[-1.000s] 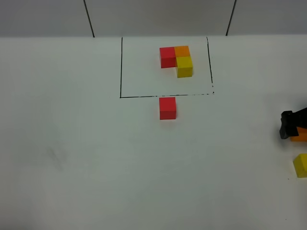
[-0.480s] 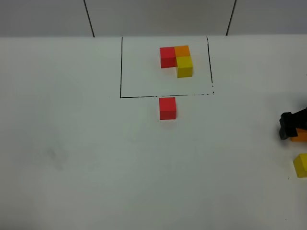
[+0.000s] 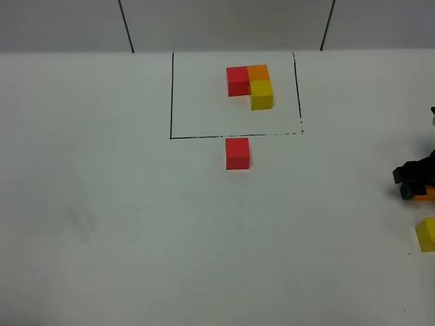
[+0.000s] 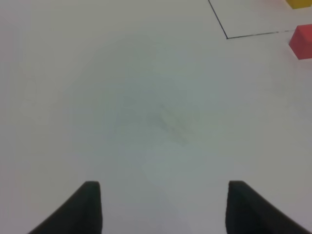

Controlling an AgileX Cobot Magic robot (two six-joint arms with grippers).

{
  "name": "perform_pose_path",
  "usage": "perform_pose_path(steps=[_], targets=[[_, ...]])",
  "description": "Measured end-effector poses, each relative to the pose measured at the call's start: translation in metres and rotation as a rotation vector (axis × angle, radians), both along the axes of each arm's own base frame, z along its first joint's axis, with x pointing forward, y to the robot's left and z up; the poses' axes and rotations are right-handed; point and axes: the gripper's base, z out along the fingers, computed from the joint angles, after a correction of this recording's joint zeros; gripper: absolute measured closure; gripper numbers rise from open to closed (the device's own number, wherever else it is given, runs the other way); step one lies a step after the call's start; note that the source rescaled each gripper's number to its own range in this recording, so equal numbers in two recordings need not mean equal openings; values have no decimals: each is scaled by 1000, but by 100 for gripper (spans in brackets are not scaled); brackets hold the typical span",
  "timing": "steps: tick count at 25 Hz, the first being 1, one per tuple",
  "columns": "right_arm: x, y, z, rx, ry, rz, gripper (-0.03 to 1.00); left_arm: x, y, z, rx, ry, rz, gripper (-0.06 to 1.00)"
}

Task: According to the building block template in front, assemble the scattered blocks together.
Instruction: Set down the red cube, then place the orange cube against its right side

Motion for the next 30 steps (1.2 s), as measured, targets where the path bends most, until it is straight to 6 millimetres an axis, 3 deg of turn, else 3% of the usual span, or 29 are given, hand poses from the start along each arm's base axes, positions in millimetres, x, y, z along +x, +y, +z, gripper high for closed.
perform_pose_path(steps=[3, 6, 10, 13, 17, 20, 22, 25, 30], targets=[[0, 0, 0, 2, 8, 0, 52, 0, 0, 0, 0, 0, 0, 72], [2, 0, 3, 5, 21, 3, 71, 0, 0, 0, 0, 0, 0, 72], [11, 3, 13, 5, 37, 27, 71, 0, 0, 0, 0, 0, 0, 72], [24, 20, 27, -29, 50, 140, 71, 0, 0, 0, 0, 0, 0, 72], [47, 72, 58, -107, 11, 508, 71, 0, 0, 0, 0, 0, 0, 72], [53, 124, 77, -179, -34, 920, 71, 0, 0, 0, 0, 0, 0, 72], [55, 157, 86, -202, -63, 1102, 71, 0, 0, 0, 0, 0, 0, 72], [64, 185, 87, -223, -37, 1252, 71, 0, 0, 0, 0, 0, 0, 72], [82, 211, 60, -247, 51, 1397, 71, 0, 0, 0, 0, 0, 0, 72]])
